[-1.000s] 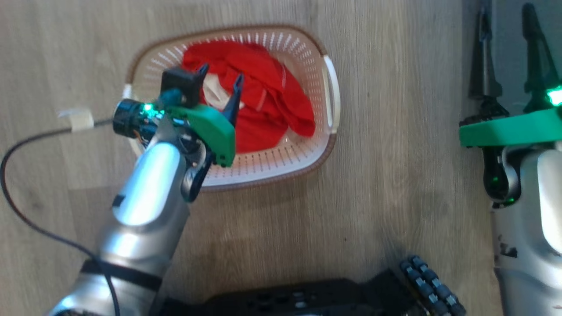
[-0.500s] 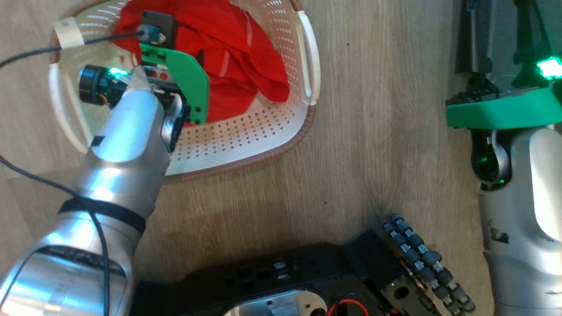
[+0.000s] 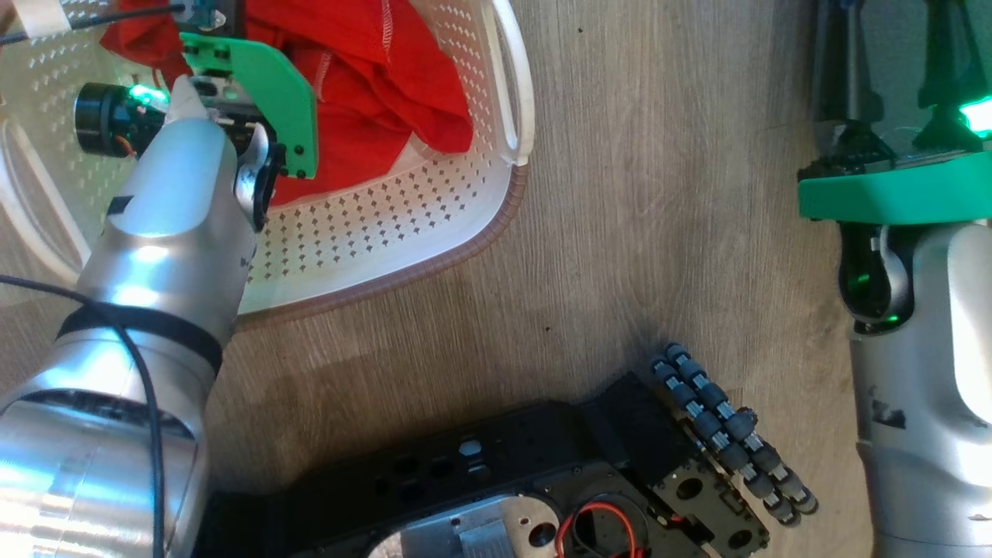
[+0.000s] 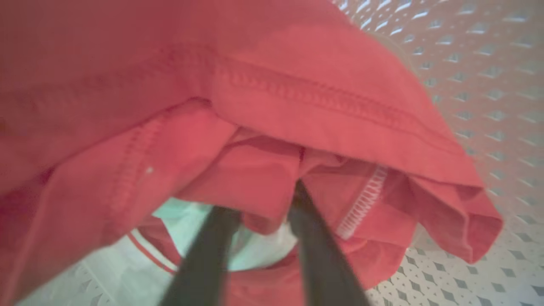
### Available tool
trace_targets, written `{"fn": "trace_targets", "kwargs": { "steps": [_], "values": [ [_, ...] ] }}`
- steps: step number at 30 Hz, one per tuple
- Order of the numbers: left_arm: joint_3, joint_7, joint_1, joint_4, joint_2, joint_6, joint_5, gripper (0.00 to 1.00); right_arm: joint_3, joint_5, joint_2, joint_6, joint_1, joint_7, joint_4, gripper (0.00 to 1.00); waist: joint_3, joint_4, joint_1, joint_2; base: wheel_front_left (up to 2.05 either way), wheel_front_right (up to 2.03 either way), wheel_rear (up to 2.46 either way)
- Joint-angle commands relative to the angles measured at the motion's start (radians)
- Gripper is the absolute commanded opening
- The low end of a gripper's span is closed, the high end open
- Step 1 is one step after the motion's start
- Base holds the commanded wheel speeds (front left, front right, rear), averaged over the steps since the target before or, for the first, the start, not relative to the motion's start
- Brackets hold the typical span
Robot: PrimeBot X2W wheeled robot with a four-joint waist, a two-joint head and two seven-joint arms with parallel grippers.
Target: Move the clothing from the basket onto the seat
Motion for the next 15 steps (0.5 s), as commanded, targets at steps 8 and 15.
{"fn": "trace_targets", "kwargs": {
  "steps": [8,15],
  "values": [
    [0.000,-0.191,0.086,0.000,-0.007,-0.078,-0.047,0.00,-0.026,-0.007,0.011,0.000,0.086,-0.006,0.002,1.00,-0.146,0.060,-0.0001,0.0000,0.00,0.00,0.00],
    [0.004,-0.271,0.195,-0.057,-0.011,-0.127,-0.115,0.00,-0.049,-0.026,-0.010,0.000,0.140,-0.006,0.032,1.00,-0.327,0.123,-0.0001,0.0000,0.00,0.00,0.00]
  ]
}}
